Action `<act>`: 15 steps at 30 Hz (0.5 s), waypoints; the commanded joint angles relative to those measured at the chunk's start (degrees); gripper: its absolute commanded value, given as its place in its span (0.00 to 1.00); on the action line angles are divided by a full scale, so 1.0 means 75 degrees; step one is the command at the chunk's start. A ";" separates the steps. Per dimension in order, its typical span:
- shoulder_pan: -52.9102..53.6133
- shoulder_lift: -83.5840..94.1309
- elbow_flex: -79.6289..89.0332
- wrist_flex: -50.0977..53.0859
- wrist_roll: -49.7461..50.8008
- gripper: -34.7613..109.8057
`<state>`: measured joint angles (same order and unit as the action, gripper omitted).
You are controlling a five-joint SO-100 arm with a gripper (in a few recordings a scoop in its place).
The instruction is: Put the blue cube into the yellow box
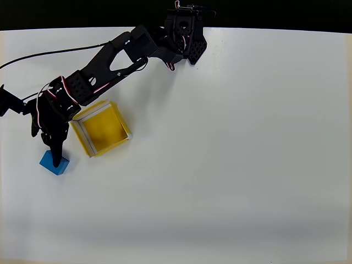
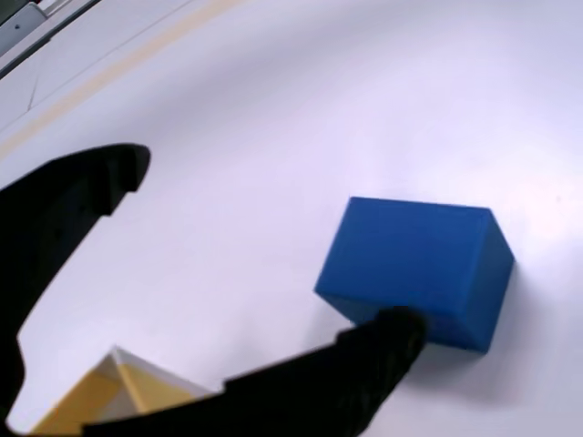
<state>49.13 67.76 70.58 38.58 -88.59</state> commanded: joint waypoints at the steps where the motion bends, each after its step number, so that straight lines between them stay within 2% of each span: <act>1: 0.0199 0.0152 -0.1102 -0.0457 -0.0152 0.61; 15: 0.0070 -0.1348 -0.2051 -0.1324 -0.0141 0.61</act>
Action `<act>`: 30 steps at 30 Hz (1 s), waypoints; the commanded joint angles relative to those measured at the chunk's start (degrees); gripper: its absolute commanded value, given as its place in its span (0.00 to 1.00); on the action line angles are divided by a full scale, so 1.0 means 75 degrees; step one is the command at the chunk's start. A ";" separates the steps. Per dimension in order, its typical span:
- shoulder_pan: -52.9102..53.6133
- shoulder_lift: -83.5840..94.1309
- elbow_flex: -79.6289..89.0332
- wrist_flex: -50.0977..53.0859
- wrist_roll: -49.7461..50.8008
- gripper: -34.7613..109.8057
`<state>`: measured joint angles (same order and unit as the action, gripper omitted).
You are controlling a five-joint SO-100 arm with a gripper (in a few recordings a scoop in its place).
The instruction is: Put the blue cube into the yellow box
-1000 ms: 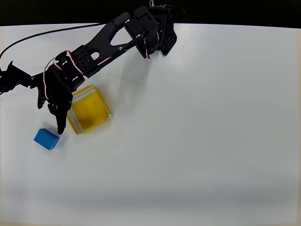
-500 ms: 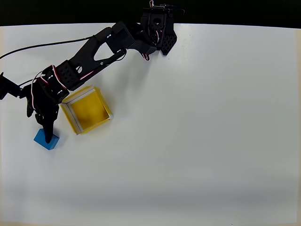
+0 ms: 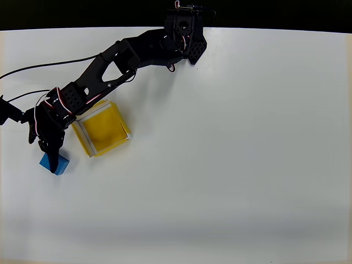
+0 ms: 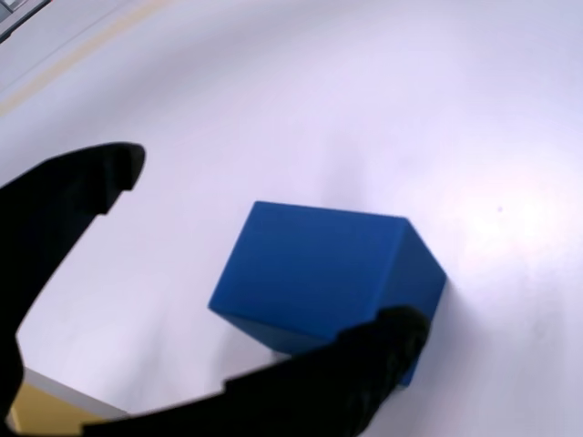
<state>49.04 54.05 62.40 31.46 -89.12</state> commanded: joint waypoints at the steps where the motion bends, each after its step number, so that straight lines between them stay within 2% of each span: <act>1: 0.0059 0.0410 -0.0984 -0.0445 -0.0070 0.61; 18: -0.0363 -0.0492 -0.1266 -0.1020 -0.0094 0.61; 30: -0.0504 -0.0574 -0.1207 -0.0633 0.0047 0.61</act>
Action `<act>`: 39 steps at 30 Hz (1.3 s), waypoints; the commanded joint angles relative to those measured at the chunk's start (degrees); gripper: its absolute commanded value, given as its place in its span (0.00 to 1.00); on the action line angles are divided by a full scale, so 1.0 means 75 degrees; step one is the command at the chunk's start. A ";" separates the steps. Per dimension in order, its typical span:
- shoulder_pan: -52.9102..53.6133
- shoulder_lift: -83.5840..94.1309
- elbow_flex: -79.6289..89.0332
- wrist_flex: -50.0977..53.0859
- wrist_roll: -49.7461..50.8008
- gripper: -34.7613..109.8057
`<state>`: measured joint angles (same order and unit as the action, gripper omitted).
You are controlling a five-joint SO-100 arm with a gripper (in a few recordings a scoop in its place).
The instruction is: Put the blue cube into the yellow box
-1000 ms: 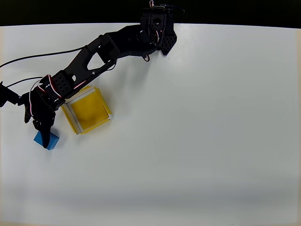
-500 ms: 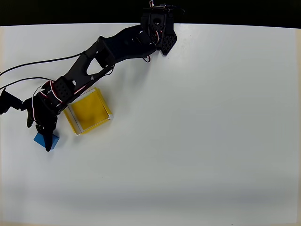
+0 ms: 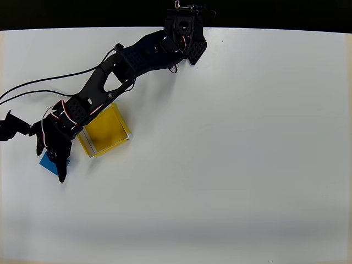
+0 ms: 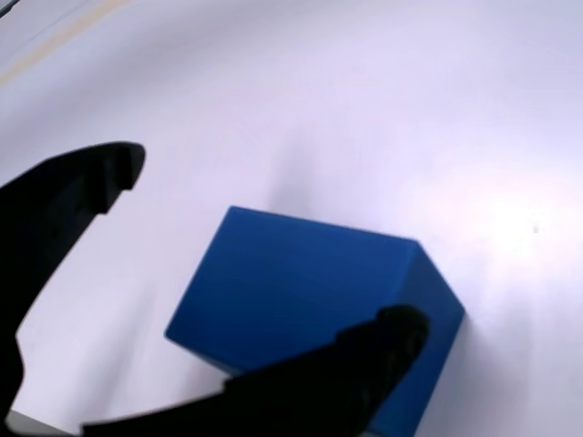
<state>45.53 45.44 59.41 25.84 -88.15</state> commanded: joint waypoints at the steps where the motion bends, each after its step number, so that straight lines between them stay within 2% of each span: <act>1: -0.0035 0.0574 -0.0797 0.0164 -0.0082 0.61; 39: 0.0047 0.0211 -0.0539 -0.0164 -0.0105 0.53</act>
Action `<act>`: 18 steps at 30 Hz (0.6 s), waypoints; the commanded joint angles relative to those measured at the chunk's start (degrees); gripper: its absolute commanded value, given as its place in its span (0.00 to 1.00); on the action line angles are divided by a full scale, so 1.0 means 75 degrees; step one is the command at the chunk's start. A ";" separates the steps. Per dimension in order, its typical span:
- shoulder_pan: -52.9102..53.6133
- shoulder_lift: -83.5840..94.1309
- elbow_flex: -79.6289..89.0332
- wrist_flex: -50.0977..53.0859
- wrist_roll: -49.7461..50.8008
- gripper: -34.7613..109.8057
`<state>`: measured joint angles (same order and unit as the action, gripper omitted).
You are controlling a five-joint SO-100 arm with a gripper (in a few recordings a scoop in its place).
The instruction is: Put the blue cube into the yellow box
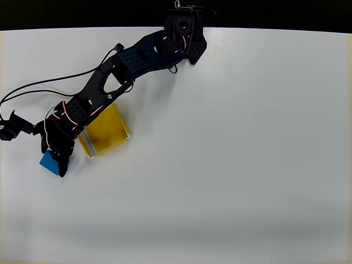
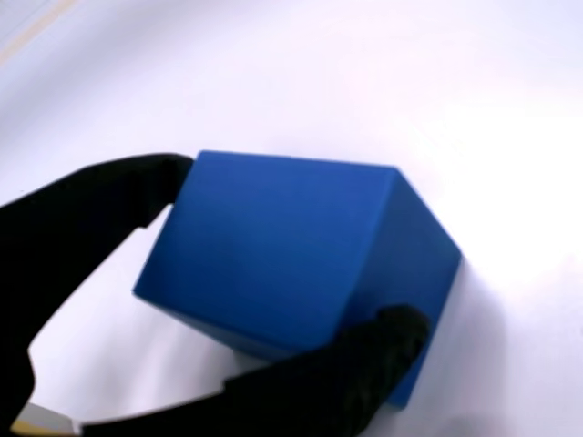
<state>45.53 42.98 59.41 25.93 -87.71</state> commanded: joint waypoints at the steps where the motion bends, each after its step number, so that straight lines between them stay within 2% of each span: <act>1: 0.0047 0.0527 -0.0527 -0.0199 -0.0164 0.52; 18: 0.0082 0.0410 -0.0258 -0.0316 -0.0387 0.53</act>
<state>45.53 42.98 59.41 24.61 -89.65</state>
